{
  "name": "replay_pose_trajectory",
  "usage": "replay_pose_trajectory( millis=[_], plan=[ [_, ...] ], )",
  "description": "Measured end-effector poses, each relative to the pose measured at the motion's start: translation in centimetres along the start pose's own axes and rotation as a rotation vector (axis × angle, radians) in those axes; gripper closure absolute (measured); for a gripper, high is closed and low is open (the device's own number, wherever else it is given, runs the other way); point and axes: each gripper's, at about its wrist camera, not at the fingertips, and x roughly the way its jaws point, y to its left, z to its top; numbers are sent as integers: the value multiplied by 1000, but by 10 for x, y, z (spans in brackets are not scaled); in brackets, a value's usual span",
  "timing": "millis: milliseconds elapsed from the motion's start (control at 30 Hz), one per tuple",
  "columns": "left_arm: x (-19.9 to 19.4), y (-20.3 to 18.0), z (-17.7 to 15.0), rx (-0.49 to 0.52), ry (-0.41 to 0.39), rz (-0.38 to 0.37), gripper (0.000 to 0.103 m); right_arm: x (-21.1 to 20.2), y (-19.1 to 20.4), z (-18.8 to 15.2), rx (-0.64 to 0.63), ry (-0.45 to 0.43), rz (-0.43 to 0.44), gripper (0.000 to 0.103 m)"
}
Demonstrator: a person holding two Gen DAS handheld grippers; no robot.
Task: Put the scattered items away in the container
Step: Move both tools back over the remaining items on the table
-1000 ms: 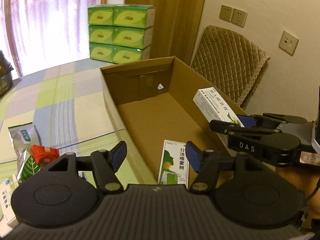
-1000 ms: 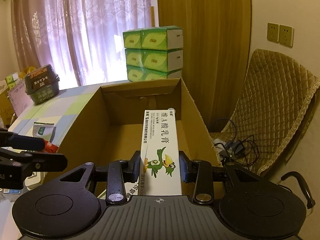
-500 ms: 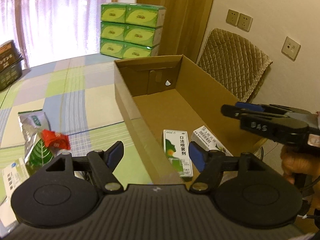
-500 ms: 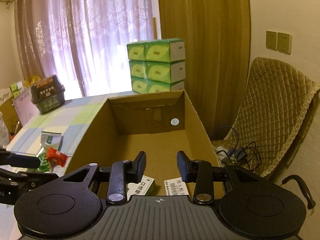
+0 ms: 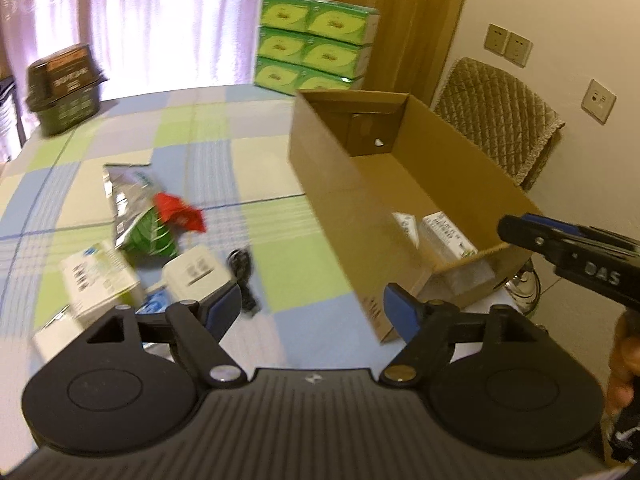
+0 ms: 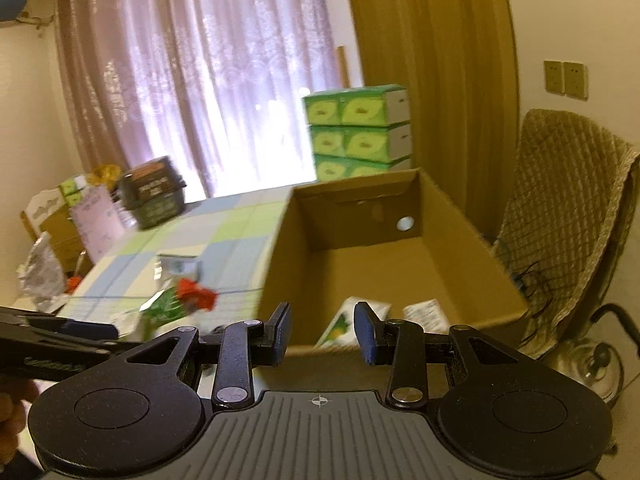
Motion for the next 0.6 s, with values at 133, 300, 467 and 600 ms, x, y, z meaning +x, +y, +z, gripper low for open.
replay_pose_trajectory(
  millis=[133,300,467,600],
  plan=[
    [-19,20,-16,-22,-1,35,27,-6,27,-11,-17,33,43,50],
    [-43,47,-36,-44,-6,96,25,-5,56,-26,-44,45,86,10],
    [-61,79,-52,-88,-10,158,23,3,78,-35,-76,88,114,10],
    [-69,104,-62,-128,-5,192,21,8,89,-43,-99,123,131,9]
  ],
)
